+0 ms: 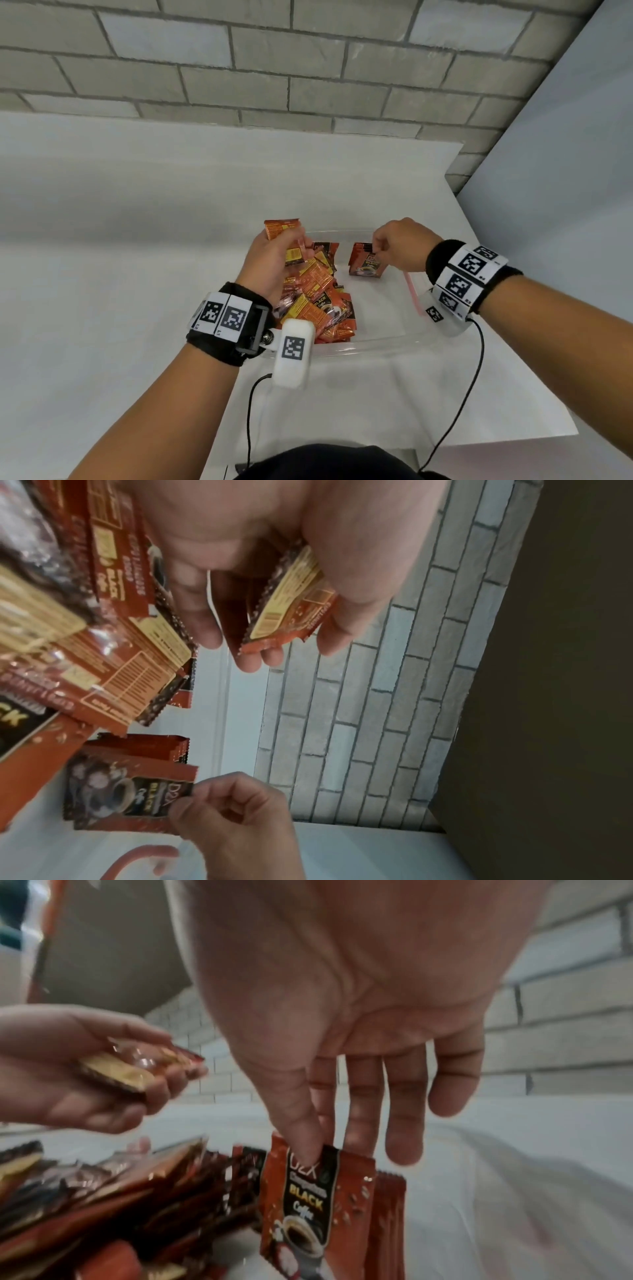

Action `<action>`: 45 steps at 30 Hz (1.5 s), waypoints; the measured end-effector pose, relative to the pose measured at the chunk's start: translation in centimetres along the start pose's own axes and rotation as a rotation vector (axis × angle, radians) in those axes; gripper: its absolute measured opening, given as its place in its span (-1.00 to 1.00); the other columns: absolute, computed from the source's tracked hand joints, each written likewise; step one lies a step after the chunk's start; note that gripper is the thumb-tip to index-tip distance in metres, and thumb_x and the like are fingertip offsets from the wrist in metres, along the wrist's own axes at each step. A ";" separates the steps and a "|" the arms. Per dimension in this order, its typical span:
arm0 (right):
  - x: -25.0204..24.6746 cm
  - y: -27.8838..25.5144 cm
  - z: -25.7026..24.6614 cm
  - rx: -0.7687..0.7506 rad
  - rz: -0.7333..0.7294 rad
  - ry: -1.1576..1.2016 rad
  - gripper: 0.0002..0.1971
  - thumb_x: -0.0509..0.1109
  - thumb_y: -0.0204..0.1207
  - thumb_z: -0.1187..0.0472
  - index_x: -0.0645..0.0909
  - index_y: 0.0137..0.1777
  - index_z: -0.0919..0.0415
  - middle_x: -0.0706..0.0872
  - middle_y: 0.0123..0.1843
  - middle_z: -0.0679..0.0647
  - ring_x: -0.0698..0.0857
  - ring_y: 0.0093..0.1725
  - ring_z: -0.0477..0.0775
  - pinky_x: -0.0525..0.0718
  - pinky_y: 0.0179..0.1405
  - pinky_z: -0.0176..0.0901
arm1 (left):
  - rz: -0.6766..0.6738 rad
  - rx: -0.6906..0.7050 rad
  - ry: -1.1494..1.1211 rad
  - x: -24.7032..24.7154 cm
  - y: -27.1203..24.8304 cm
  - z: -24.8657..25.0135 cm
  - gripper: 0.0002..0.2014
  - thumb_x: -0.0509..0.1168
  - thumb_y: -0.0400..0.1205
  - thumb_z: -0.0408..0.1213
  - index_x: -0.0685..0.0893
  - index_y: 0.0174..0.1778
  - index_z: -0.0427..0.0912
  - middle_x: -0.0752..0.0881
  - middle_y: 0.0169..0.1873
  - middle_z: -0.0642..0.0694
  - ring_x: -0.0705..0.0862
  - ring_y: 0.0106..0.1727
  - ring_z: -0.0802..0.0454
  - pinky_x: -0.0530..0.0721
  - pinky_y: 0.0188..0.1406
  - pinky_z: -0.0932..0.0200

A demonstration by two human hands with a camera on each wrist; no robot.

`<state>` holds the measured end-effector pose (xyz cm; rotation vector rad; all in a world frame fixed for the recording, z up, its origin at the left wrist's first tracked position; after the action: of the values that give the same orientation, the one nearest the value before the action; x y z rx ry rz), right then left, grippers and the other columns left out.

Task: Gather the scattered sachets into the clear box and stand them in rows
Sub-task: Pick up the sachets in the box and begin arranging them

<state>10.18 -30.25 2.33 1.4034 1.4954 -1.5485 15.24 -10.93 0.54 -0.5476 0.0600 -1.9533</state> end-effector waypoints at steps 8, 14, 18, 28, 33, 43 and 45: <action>0.9 1.5 -0.7 0.041 -0.092 -0.125 -0.86 0.30 0.54 0.31 0.70 -0.14 0.18 0.72 -0.16 0.09 0.69 -0.14 0.12 0.53 -0.35 -0.25 | -0.006 -0.024 -0.024 -1.0 -0.2 -0.2 -0.92 0.30 0.66 -0.25 0.65 0.01 -0.15 0.75 -0.28 -0.08 0.72 -0.25 0.03 0.62 -0.23 0.12; 1.2 2.2 -0.9 0.055 -0.097 -0.187 -0.85 0.30 0.53 0.32 0.67 -0.22 0.17 0.70 -0.22 0.09 0.66 -0.23 0.12 0.47 -0.46 -0.27 | 0.003 -0.027 -0.029 -1.4 -0.1 0.0 -0.91 0.29 0.67 -0.27 0.64 0.04 -0.17 0.77 -0.32 -0.05 0.72 -0.28 0.03 0.61 -0.27 0.12; 1.5 2.4 -0.9 0.064 -0.111 -0.207 -0.87 0.34 0.52 0.32 0.67 -0.20 0.14 0.71 -0.19 0.07 0.69 -0.18 0.12 0.48 -0.44 -0.26 | 0.002 -0.033 -0.027 -1.4 -0.1 -0.1 -0.92 0.29 0.67 -0.26 0.65 0.01 -0.17 0.77 -0.32 -0.06 0.72 -0.28 0.03 0.61 -0.28 0.12; 2.0 2.8 -0.6 0.078 -0.106 -0.268 -0.86 0.31 0.52 0.34 0.71 -0.06 0.28 0.73 -0.11 0.16 0.70 -0.20 0.16 0.46 -0.45 -0.28 | -0.002 -0.056 -0.028 -1.1 0.1 -0.4 -0.88 0.30 0.66 -0.26 0.64 0.05 -0.19 0.77 -0.29 -0.10 0.72 -0.28 0.01 0.61 -0.30 0.14; 1.9 2.8 -0.8 0.061 -0.098 -0.300 -0.85 0.31 0.51 0.35 0.71 -0.03 0.27 0.75 -0.07 0.16 0.70 -0.18 0.16 0.42 -0.49 -0.30 | -0.007 -0.061 -0.027 -1.0 0.1 -0.5 -0.87 0.30 0.66 -0.25 0.63 0.07 -0.21 0.77 -0.29 -0.10 0.72 -0.29 0.03 0.60 -0.29 0.13; 0.6 1.9 -0.8 0.023 -0.054 -0.226 -0.92 0.40 0.52 0.25 0.64 -0.03 0.20 0.66 -0.15 0.05 0.63 -0.18 0.09 0.39 -0.48 -0.26 | -0.032 -0.066 -0.058 -0.6 0.0 -0.8 -0.87 0.16 0.70 -0.31 0.58 0.01 -0.28 0.79 -0.27 -0.16 0.74 -0.32 -0.03 0.58 -0.41 0.15; -0.9 1.1 -0.7 0.019 -0.014 -0.119 -0.93 0.42 0.53 0.17 0.62 -0.05 0.12 0.60 -0.21 -0.03 0.57 -0.27 -0.03 0.39 -0.47 -0.26 | -0.071 -0.090 -0.090 -0.2 -0.2 -0.8 -0.80 0.05 0.70 -0.34 0.57 0.01 -0.29 0.79 -0.26 -0.21 0.73 -0.33 -0.07 0.57 -0.44 0.16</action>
<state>11.63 -30.02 2.89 1.2894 1.4263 -1.6291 14.76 -10.82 -0.22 -0.7045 0.0729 -2.0002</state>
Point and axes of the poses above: each hand's wrist, its own y-axis towards the middle knuckle, its own x-axis out of the palm, z = x × y, the point moved 9 cm from there along y, towards the middle knuckle
